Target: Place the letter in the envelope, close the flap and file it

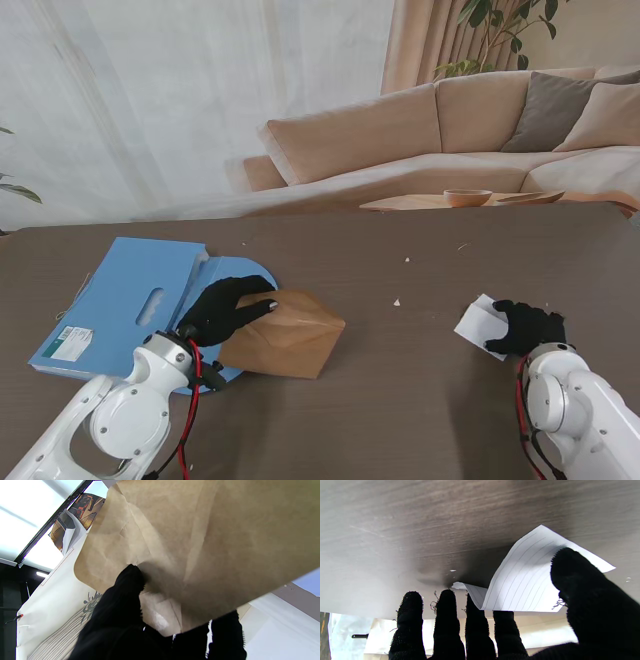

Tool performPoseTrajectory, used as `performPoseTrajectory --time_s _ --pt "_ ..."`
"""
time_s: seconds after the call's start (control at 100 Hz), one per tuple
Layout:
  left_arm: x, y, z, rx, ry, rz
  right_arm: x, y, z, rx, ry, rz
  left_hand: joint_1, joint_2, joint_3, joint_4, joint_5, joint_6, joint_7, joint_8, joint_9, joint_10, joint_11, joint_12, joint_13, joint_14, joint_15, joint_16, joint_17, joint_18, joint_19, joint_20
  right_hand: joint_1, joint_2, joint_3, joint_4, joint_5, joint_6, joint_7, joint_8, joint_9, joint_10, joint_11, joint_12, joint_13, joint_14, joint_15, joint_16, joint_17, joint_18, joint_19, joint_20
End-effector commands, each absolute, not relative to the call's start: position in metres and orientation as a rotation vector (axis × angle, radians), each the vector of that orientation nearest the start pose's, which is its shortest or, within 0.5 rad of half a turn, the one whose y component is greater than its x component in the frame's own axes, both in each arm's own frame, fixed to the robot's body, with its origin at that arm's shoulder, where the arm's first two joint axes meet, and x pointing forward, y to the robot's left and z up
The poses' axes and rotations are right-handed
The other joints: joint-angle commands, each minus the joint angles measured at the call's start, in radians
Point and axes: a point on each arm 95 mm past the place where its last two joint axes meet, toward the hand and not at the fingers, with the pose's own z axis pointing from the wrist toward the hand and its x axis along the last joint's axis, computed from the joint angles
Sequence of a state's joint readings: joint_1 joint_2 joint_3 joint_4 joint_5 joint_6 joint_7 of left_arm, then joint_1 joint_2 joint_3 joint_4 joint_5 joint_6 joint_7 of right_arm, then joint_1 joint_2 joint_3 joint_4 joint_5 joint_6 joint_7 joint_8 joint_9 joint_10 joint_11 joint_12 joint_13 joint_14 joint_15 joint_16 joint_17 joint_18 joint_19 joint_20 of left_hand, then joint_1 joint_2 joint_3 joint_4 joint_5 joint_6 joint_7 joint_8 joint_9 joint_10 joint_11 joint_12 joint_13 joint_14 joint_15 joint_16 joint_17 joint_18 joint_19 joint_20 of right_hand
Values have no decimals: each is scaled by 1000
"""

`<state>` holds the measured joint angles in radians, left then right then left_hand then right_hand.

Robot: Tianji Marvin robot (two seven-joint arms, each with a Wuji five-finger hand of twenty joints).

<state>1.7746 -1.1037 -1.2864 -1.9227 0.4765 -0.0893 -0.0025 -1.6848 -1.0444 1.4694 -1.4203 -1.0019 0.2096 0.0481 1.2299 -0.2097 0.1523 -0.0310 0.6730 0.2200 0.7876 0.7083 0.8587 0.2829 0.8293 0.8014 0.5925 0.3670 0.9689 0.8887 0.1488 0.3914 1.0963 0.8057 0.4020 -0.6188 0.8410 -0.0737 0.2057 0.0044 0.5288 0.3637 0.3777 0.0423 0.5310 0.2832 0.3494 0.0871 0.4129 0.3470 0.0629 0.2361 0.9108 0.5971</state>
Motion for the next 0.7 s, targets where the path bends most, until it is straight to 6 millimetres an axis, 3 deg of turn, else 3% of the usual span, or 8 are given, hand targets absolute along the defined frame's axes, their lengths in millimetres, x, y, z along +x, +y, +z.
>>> performPoseTrajectory --time_s 0.0,0.19,0.39,0.48,0.53,0.57,0.69 --pt "339 -37 -267 -1574 1231 -2073 368 -166 -398 1582 1323 866 61 42 21 -10 -18 -6 24 7 -13 8 31 13 -4 4 20 22 -8 9 23 -3 45 -44 65 24 30 -5 37 26 101 -52 74 41 28 12 35 27 6 14 28 15" --pt "339 -37 -267 -1573 1225 -2077 370 -167 -399 1553 1297 911 61 41 21 -10 -16 -4 19 0 -11 10 29 11 -2 6 19 21 -8 8 24 -3 80 -73 147 16 128 -42 118 63 206 -69 120 61 90 11 86 47 34 22 67 21" --pt "339 -37 -267 -1576 1223 -2080 373 -169 -396 1516 1258 955 61 39 18 -10 -13 -5 16 -6 -9 9 28 8 -1 4 19 21 -7 9 24 -3 135 -94 236 9 329 -120 260 141 420 -94 176 91 225 3 158 77 91 34 134 34" --pt "339 -36 -267 -1579 1222 -2079 374 -170 -396 1509 1252 963 61 39 18 -10 -12 -4 15 -9 -8 10 27 7 -1 6 19 21 -6 9 25 -3 189 -123 243 -60 387 -147 286 151 501 -97 171 113 273 -3 178 88 111 37 159 33" --pt "339 -36 -267 -1579 1221 -2079 374 -170 -396 1511 1250 965 61 39 20 -9 -11 -2 15 -10 -9 11 27 6 -1 6 19 21 -7 9 24 -3 171 -110 252 -50 380 -137 282 143 487 -91 159 115 268 -3 175 88 109 36 160 31" --pt "339 -36 -267 -1578 1220 -2079 374 -169 -396 1515 1250 966 61 40 20 -9 -12 -4 15 -10 -9 10 27 6 -1 6 19 21 -8 11 23 -3 117 -83 250 -1 352 -123 253 146 442 -81 147 114 246 2 168 89 98 33 157 27" --pt "340 -35 -266 -1575 1219 -2081 373 -168 -395 1548 1256 962 61 39 20 -9 -12 -3 15 -11 -9 10 28 6 -2 6 19 21 -6 10 24 -3 6 -29 154 10 232 -86 150 107 254 -38 118 97 135 9 148 89 50 23 136 29"
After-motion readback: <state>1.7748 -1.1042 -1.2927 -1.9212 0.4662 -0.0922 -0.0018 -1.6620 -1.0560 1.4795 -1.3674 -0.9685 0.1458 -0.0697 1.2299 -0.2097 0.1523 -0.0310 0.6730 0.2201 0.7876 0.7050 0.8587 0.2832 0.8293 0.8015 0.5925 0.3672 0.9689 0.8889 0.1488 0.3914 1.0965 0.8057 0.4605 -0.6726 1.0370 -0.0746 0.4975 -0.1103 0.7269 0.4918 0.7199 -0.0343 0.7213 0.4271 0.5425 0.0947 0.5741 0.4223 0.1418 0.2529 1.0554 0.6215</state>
